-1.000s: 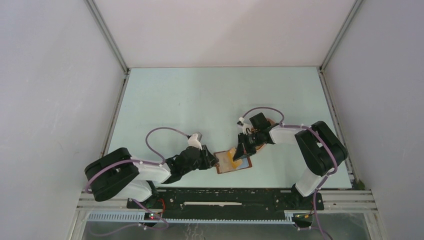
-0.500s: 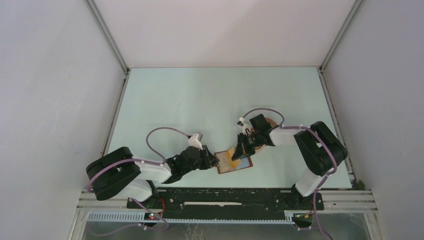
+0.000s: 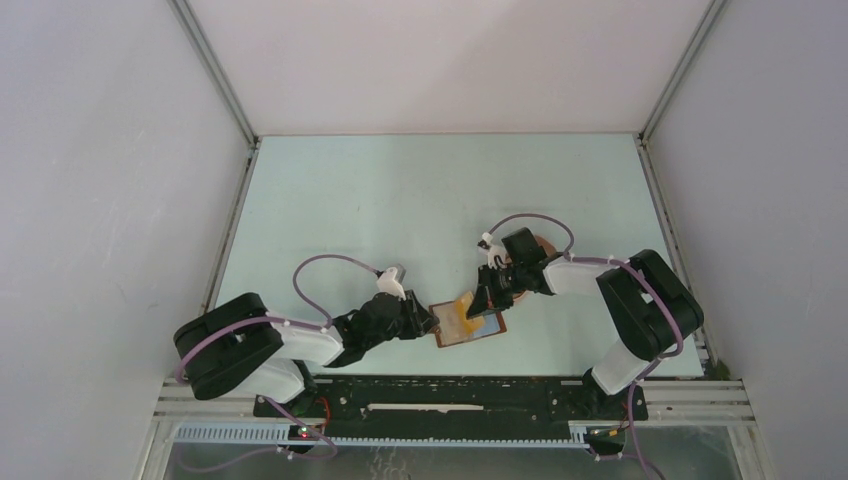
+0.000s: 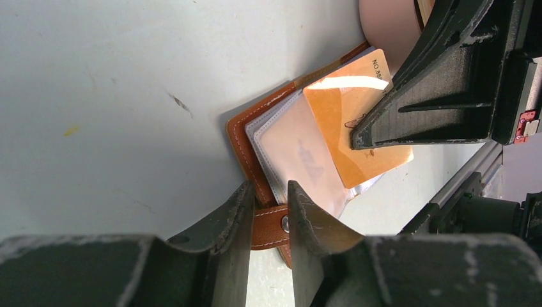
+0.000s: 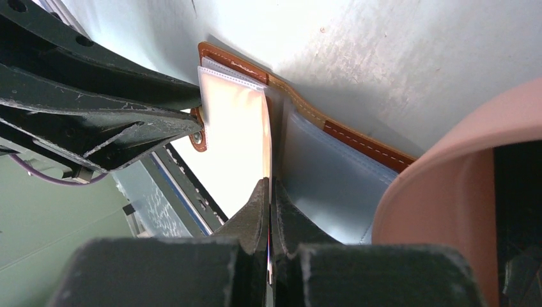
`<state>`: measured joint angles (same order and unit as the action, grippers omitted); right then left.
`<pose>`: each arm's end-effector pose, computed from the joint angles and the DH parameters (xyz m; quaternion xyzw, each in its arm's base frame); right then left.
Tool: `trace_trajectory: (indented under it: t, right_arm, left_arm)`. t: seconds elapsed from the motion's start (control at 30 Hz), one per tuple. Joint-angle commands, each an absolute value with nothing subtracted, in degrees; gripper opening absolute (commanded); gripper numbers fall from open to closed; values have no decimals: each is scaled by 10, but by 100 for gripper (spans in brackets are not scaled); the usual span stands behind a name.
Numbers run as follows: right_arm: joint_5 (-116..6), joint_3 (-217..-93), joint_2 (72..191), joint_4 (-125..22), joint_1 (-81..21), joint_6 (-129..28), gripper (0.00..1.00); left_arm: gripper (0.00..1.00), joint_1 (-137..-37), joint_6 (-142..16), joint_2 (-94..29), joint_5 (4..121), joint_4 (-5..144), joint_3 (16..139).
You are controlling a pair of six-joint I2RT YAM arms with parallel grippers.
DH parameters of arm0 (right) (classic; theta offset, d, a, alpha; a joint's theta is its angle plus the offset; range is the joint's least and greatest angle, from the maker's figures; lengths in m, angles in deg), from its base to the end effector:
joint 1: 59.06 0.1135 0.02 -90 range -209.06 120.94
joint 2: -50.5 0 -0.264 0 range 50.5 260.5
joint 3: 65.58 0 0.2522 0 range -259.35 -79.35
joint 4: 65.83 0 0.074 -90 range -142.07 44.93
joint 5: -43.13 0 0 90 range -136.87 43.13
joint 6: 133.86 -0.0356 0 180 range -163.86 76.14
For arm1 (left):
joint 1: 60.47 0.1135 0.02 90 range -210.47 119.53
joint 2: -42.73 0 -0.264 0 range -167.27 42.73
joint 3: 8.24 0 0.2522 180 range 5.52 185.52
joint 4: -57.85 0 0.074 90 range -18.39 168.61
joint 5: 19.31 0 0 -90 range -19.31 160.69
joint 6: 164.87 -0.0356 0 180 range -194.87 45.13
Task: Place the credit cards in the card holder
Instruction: Insert the credit card into the card holder.
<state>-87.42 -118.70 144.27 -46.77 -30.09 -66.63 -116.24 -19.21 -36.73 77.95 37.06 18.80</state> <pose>0.2335 0.1557 0.1254 -0.1394 0.8992 0.4079 0.0746 0.1267 -0.1782 0.1158 -0.0300 0.8713 -0.3710 0.3198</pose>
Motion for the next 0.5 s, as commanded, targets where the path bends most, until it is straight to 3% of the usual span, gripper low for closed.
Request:
trace_trajectory:
  t: [0.0,0.47]
  right_arm:
    - [-842,-1185,1441,-476,-296,-648,0]
    - [-884,-1191,1486,-482,-285,-671,1]
  left_arm:
    - [31,-1171,-188,-377,766,412,175]
    - [32,-1172,-189,-385,758,398,176]
